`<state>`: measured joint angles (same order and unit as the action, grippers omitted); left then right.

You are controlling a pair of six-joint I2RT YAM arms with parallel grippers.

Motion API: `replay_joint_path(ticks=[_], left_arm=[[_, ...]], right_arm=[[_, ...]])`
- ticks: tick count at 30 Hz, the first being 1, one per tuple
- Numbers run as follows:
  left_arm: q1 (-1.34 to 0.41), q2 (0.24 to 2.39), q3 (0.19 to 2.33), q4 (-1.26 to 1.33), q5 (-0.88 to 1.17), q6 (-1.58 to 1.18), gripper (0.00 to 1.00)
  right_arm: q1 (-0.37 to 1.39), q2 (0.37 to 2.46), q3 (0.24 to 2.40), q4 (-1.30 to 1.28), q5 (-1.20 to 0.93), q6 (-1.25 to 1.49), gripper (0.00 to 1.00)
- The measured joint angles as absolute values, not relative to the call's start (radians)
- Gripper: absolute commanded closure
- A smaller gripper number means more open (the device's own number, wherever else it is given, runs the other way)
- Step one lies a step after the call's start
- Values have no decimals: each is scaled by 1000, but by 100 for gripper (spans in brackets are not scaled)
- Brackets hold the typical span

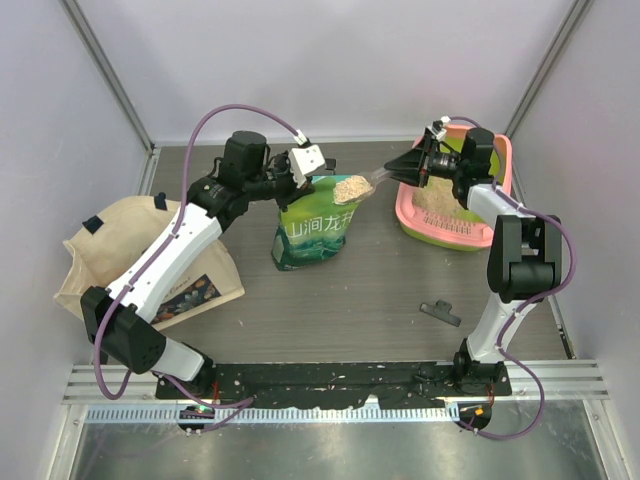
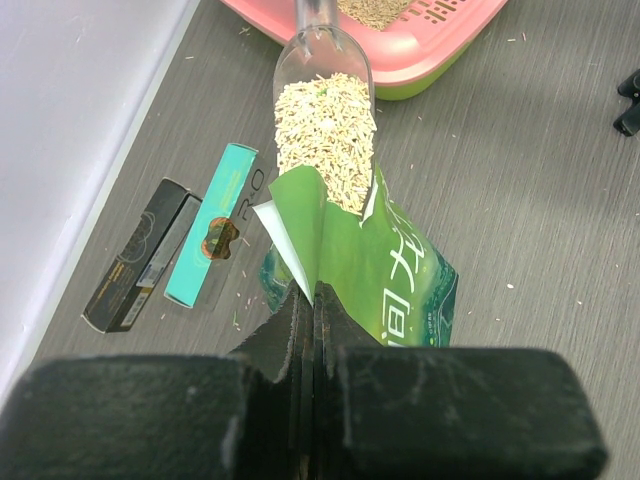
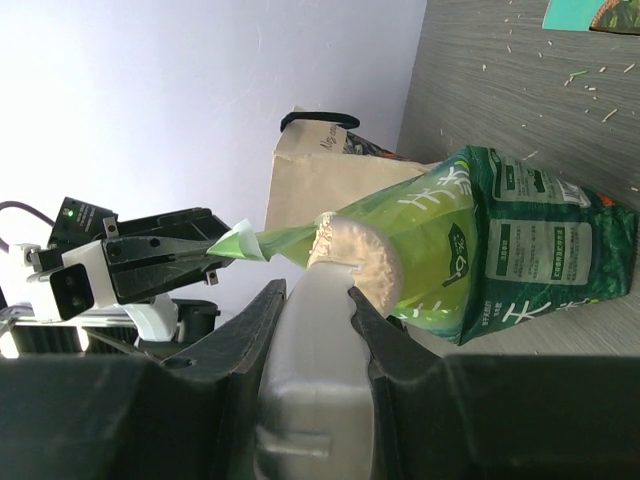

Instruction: Fill the litter box with clean litter

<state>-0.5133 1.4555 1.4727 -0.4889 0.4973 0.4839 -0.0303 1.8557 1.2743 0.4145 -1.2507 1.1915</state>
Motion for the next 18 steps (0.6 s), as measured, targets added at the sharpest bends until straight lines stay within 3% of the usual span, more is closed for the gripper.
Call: replay_joint_path(ticks=[5, 18], left_arm=[[-513, 1456, 1473, -489, 497, 484, 100], [-513, 1458, 1473, -488, 498, 479, 100]], right_arm=[[-34, 1853, 1276, 376, -1248, 1161, 99], [-34, 1843, 1427, -51, -1217, 847, 99]])
